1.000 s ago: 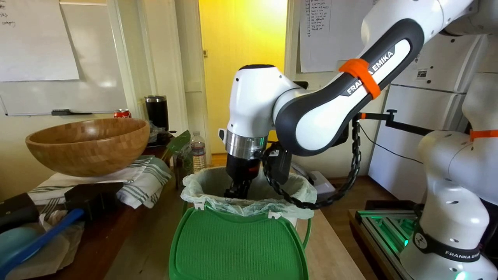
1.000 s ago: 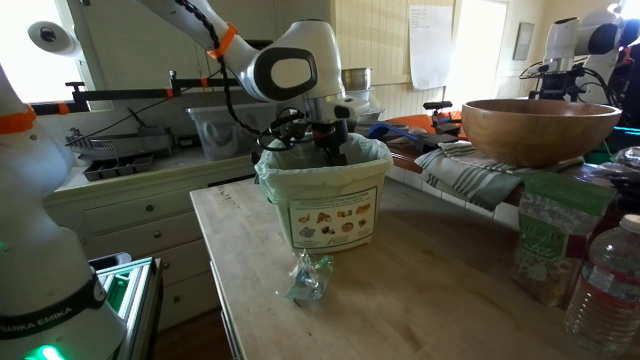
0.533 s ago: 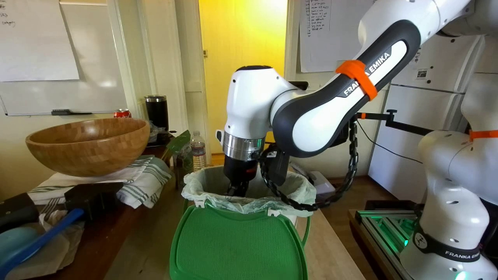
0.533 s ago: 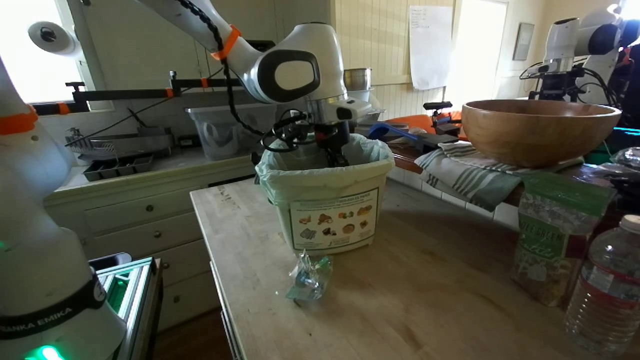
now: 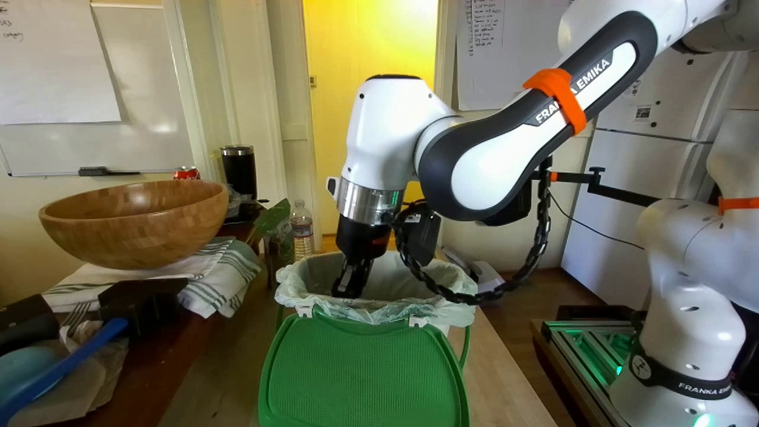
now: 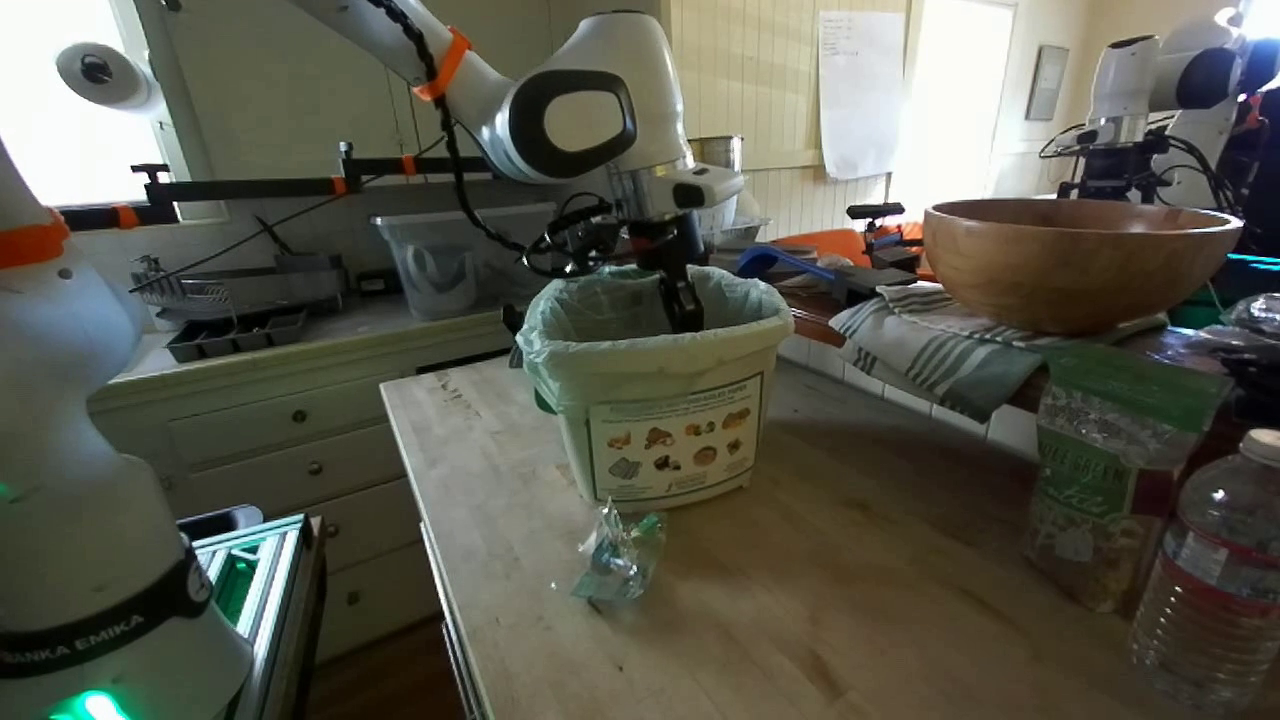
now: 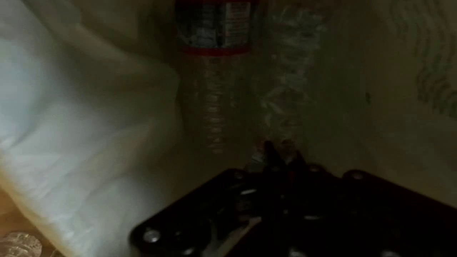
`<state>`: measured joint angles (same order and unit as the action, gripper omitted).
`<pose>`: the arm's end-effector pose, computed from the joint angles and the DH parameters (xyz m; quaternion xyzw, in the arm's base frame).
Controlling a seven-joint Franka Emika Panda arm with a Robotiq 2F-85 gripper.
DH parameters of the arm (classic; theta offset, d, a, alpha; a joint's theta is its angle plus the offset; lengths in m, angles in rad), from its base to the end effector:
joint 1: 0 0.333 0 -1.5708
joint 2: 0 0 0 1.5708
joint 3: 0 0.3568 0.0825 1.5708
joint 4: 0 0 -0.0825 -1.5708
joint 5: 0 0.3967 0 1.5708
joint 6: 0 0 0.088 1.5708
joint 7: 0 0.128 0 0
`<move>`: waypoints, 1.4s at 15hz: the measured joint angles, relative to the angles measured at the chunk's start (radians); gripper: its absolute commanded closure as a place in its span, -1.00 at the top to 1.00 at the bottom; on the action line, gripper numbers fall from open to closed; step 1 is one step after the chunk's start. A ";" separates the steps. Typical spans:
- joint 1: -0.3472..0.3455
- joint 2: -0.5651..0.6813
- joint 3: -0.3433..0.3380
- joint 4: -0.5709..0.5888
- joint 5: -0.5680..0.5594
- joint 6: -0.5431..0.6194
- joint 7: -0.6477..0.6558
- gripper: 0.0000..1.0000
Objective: Remove the plastic bottle from the trash can and place it on the counter top
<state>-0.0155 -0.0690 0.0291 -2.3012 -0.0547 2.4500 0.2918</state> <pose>0.5350 0.0066 0.4101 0.9867 -0.1188 0.1105 0.0039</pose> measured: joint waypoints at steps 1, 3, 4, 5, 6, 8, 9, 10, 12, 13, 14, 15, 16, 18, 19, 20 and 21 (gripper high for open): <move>0.001 -0.014 0.002 0.000 0.000 0.000 0.000 -0.98; 0.004 -0.047 0.006 -0.002 0.000 -0.002 0.002 -0.98; 0.004 -0.066 0.010 -0.004 0.000 -0.004 0.003 -0.98; 0.004 -0.085 0.014 -0.005 -0.001 -0.007 0.005 -0.98; 0.004 -0.107 0.019 -0.008 -0.001 -0.012 0.010 -0.98; 0.004 -0.158 0.027 -0.014 -0.001 -0.027 0.020 -0.98; 0.004 -0.183 0.031 -0.016 -0.002 -0.034 0.025 -0.98; 0.003 -0.211 0.032 -0.018 -0.003 -0.043 0.031 -0.98; -0.003 -0.262 0.031 -0.020 -0.002 -0.061 0.038 -0.98; -0.008 -0.286 0.028 -0.019 -0.001 -0.074 0.037 -0.98; -0.014 -0.309 0.022 -0.019 -0.001 -0.092 0.037 -0.98; -0.021 -0.331 0.014 -0.017 -0.001 -0.107 0.034 -0.98; -0.029 -0.351 0.004 -0.014 -0.001 -0.125 0.029 -0.98; -0.044 -0.383 -0.023 -0.005 0.000 -0.172 -0.001 -0.98; -0.050 -0.393 -0.039 0.002 0.000 -0.200 -0.025 -0.98; -0.059 -0.400 -0.056 0.010 0.000 -0.233 -0.053 -0.98; -0.066 -0.402 -0.072 0.020 0.000 -0.261 -0.082 -0.98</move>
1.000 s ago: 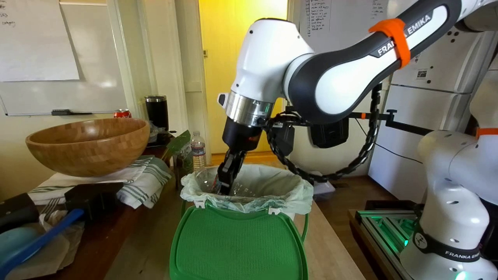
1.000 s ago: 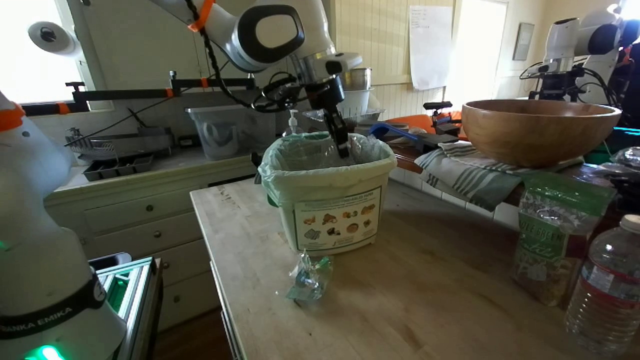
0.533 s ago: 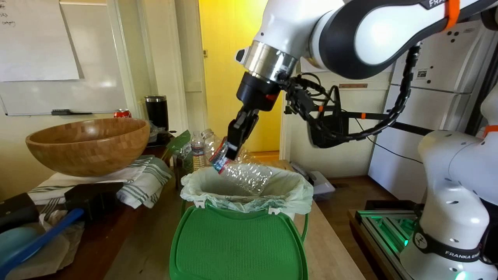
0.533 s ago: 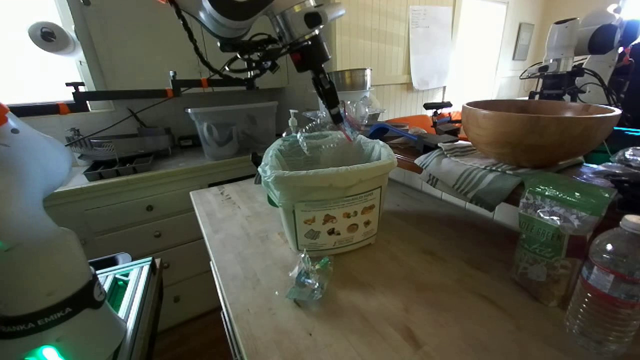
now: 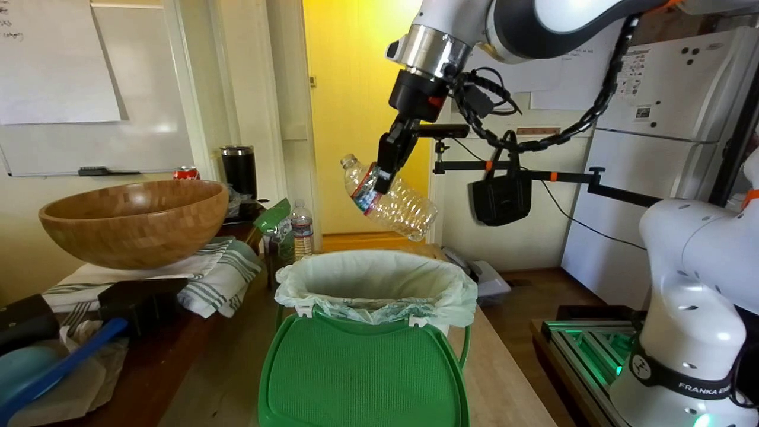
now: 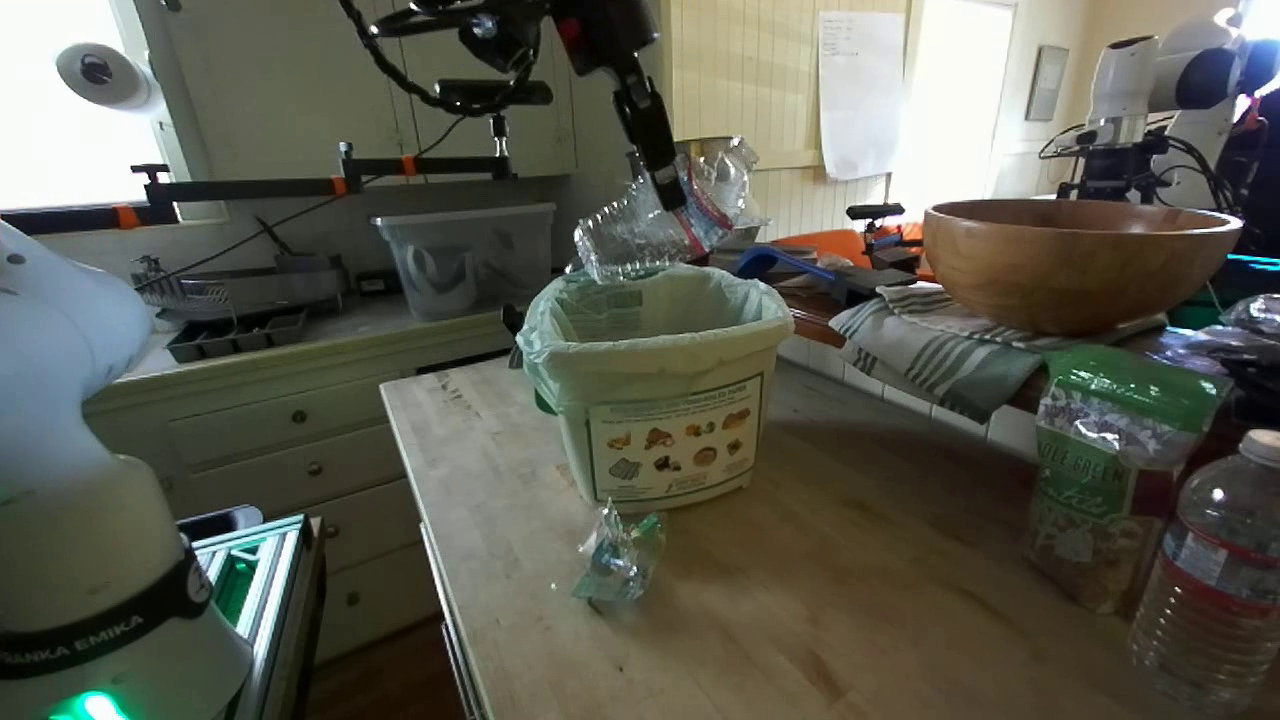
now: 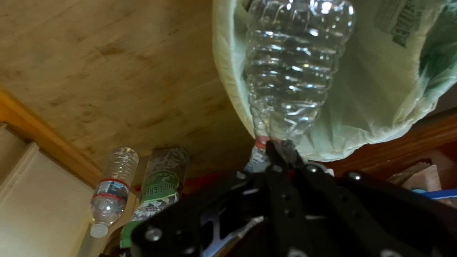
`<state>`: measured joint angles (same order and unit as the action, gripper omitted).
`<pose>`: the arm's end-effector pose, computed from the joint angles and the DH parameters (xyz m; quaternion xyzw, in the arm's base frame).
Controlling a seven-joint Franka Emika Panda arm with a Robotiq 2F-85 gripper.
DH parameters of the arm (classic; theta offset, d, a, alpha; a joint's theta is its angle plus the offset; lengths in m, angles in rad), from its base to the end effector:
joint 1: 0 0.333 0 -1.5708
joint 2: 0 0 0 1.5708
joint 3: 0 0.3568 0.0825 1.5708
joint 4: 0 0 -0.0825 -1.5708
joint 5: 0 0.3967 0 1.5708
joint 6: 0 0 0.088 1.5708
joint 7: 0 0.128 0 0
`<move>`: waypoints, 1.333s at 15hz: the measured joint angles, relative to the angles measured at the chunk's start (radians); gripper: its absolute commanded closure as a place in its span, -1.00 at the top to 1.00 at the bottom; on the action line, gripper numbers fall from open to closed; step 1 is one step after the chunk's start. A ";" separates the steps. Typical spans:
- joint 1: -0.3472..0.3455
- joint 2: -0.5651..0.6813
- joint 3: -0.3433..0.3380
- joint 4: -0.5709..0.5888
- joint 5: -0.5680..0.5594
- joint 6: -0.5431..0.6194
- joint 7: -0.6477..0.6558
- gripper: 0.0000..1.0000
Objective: Remove the plastic bottle from the trash can and place it on the counter top
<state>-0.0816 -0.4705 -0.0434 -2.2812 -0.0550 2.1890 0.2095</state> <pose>0.4417 -0.0614 0.5877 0.9703 -0.1517 0.1884 0.0069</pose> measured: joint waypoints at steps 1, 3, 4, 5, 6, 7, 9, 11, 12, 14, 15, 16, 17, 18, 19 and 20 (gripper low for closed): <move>-0.007 0.001 -0.017 0.009 0.000 -0.023 -0.030 -0.98; -0.021 0.006 -0.050 0.024 0.000 -0.047 -0.092 -0.98; -0.024 0.011 -0.065 0.027 0.000 -0.047 -0.120 -0.98; -0.028 0.017 -0.077 0.030 0.000 -0.047 -0.145 -0.98; -0.030 0.026 -0.088 0.030 0.000 -0.047 -0.168 -0.98; -0.033 0.037 -0.099 0.030 0.000 -0.047 -0.189 -0.98; -0.038 0.066 -0.119 0.030 0.000 -0.047 -0.224 -0.98; -0.045 0.099 -0.142 0.029 0.000 -0.045 -0.255 -0.98; -0.049 0.115 -0.155 0.027 0.003 -0.042 -0.267 -0.98; -0.059 0.151 -0.183 0.022 0.013 -0.032 -0.291 -0.98; -0.065 0.169 -0.195 0.019 0.018 -0.027 -0.301 -0.98; -0.071 0.187 -0.206 0.015 0.025 -0.018 -0.312 -0.98; -0.076 0.206 -0.216 0.012 0.035 -0.012 -0.323 -0.98; -0.080 0.223 -0.223 0.009 0.044 -0.008 -0.332 -0.98; -0.084 0.241 -0.229 0.004 0.053 0.000 -0.336 -0.98; -0.089 0.259 -0.233 0.000 0.063 0.009 -0.341 -0.98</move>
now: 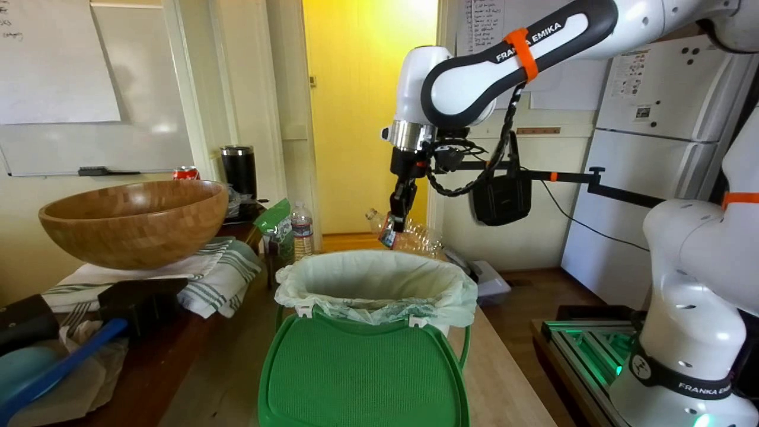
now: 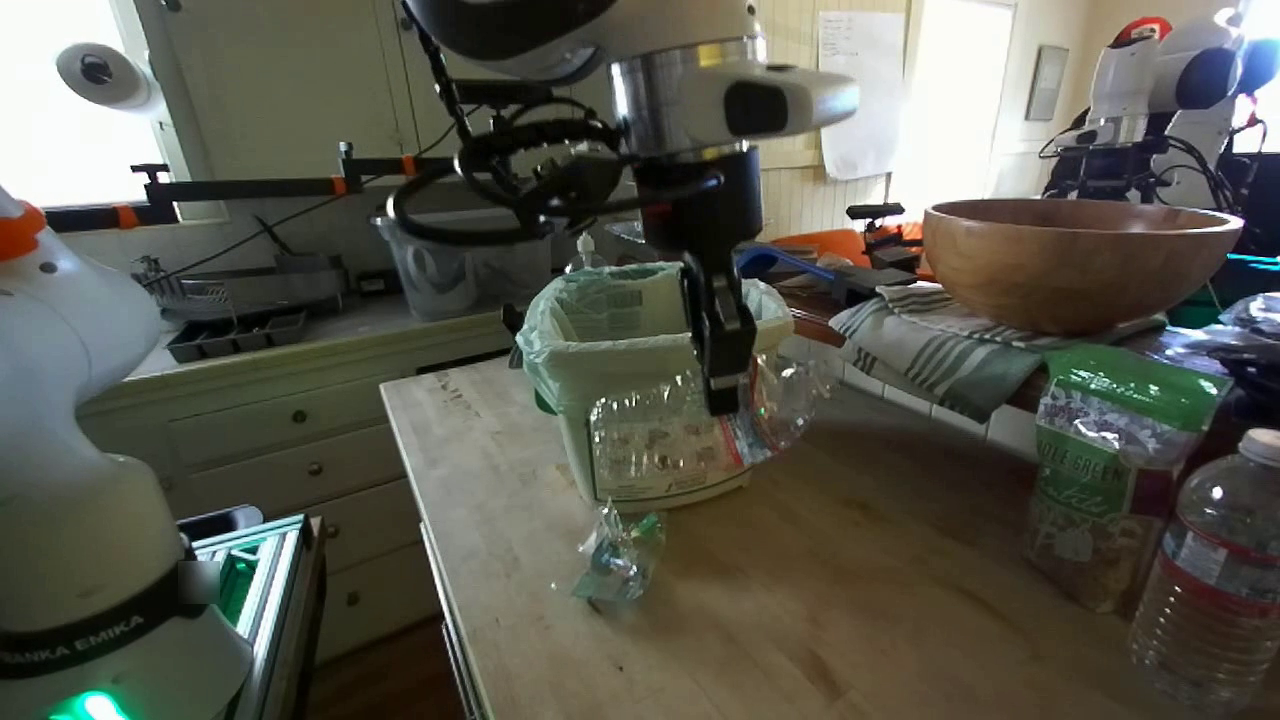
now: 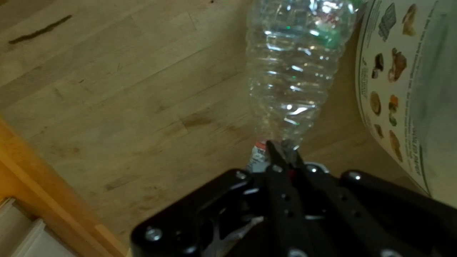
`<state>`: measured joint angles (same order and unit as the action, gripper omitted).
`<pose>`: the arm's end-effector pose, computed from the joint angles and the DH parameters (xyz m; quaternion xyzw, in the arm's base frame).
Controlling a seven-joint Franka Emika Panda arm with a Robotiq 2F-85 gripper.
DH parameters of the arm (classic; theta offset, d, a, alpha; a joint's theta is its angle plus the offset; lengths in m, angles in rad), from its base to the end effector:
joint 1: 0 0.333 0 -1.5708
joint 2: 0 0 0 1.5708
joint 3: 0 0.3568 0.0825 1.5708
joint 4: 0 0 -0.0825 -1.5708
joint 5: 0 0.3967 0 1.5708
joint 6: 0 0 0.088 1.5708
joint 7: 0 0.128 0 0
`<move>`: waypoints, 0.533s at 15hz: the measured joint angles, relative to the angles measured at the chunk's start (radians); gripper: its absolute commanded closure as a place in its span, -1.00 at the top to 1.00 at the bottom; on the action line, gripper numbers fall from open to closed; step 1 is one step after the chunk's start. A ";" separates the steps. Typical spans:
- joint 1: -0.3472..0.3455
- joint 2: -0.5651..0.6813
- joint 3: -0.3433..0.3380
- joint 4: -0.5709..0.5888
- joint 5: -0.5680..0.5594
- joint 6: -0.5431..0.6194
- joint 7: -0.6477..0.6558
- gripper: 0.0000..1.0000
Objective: Remove the plastic bottle from the trash can and place it on the counter top
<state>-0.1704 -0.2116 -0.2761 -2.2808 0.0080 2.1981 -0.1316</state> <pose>0.4478 -0.2189 0.4623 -0.9852 0.1574 -0.0670 0.0136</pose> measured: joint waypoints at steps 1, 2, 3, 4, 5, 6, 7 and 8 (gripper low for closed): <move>-0.005 0.019 -0.003 -0.003 0.015 0.015 -0.004 -0.98; -0.009 0.039 -0.006 -0.005 0.032 0.034 -0.006 -0.98; -0.013 0.059 -0.008 -0.006 0.054 0.058 -0.006 -0.98; -0.017 0.079 -0.010 -0.006 0.077 0.082 -0.006 -0.98; -0.020 0.098 -0.010 -0.006 0.101 0.105 -0.006 -0.43; -0.023 0.116 -0.010 -0.006 0.122 0.127 -0.006 -0.41; -0.025 0.132 -0.010 -0.005 0.141 0.146 -0.006 -0.27; -0.026 0.144 -0.009 -0.005 0.155 0.161 -0.005 -0.15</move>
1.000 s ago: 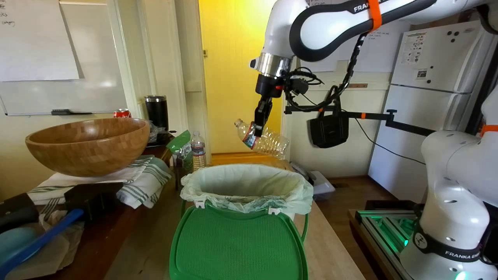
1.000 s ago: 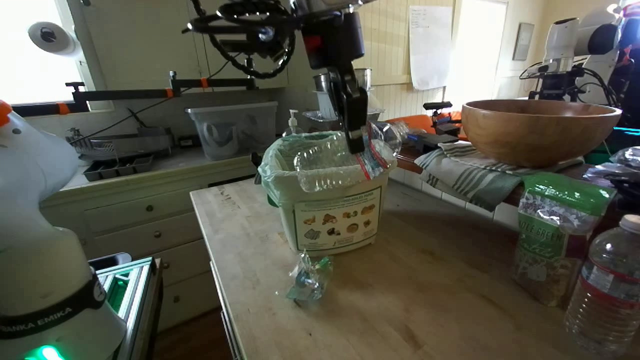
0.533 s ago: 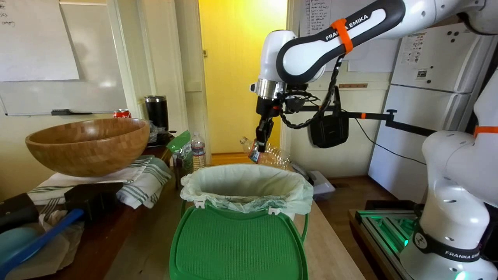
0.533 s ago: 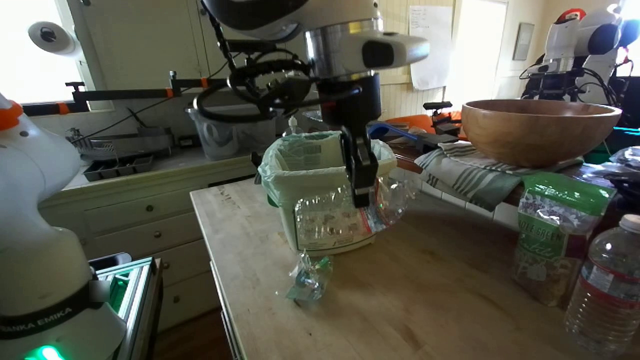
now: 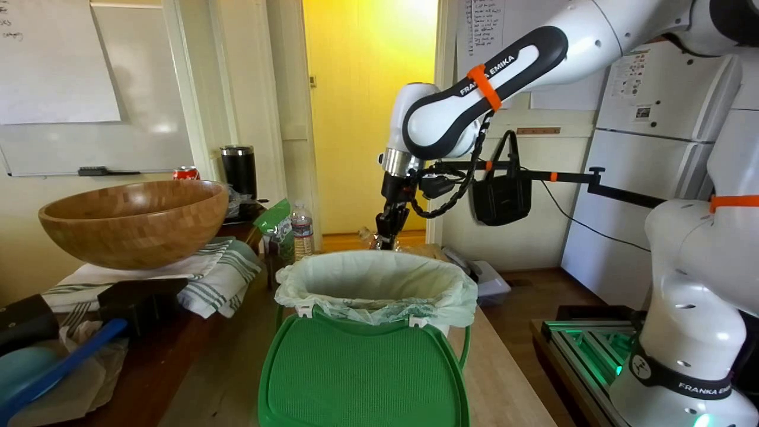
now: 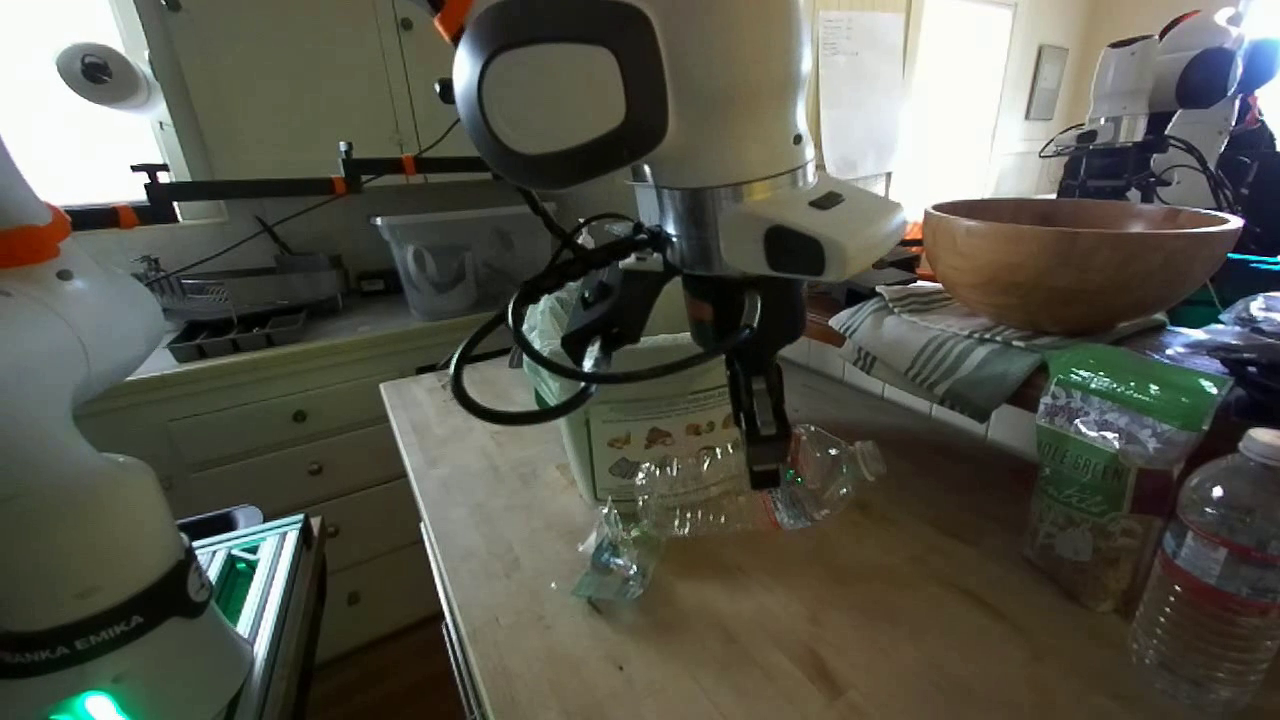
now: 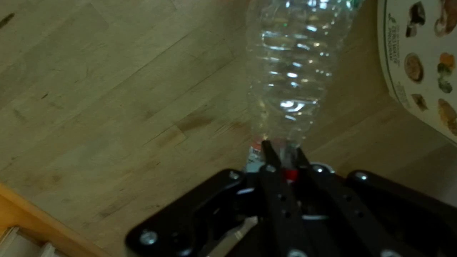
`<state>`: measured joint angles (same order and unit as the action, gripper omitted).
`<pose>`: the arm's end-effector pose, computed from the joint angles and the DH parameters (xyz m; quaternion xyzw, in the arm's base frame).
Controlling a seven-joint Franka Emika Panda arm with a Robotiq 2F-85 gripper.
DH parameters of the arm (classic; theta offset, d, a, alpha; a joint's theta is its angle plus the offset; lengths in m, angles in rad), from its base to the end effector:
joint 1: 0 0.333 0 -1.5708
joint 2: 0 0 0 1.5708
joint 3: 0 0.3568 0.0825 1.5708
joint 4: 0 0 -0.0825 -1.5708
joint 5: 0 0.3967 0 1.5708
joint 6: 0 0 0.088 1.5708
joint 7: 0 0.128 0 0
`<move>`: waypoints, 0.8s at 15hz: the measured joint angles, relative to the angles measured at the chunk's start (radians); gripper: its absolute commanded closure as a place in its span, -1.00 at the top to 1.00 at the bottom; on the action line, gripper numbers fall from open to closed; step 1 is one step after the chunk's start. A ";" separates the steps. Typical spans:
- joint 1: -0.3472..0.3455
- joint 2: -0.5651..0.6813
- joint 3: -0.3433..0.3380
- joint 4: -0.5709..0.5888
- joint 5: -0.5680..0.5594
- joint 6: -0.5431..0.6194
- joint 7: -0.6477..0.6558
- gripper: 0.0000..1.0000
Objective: Remove the plastic bottle from the trash can and place it on the counter top
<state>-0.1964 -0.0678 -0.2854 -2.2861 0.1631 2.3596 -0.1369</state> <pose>0.4712 -0.2425 0.4057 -0.9697 0.2237 -0.0868 0.0466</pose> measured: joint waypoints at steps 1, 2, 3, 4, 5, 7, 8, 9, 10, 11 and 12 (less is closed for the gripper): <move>0.000 0.010 0.001 0.001 0.013 0.014 0.000 -0.01; 0.000 0.017 0.002 0.002 0.022 0.025 0.001 0.18; 0.000 0.021 0.004 0.003 0.029 0.035 0.003 0.31; 0.000 0.023 0.006 0.005 0.034 0.040 0.005 0.45; 0.000 0.023 0.008 0.007 0.039 0.045 0.007 0.62; 0.000 0.022 0.012 0.012 0.043 0.048 0.012 0.88; 0.000 0.021 0.015 0.014 0.043 0.050 0.015 0.99; 0.000 0.021 0.017 0.017 0.043 0.050 0.018 1.00; 0.000 0.021 0.019 0.019 0.043 0.050 0.020 1.00; 0.000 0.020 0.021 0.023 0.043 0.050 0.023 1.00; 0.000 0.019 0.023 0.025 0.043 0.050 0.027 1.00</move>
<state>-0.1964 -0.0486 -0.2625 -2.2606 0.2063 2.4097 -0.1103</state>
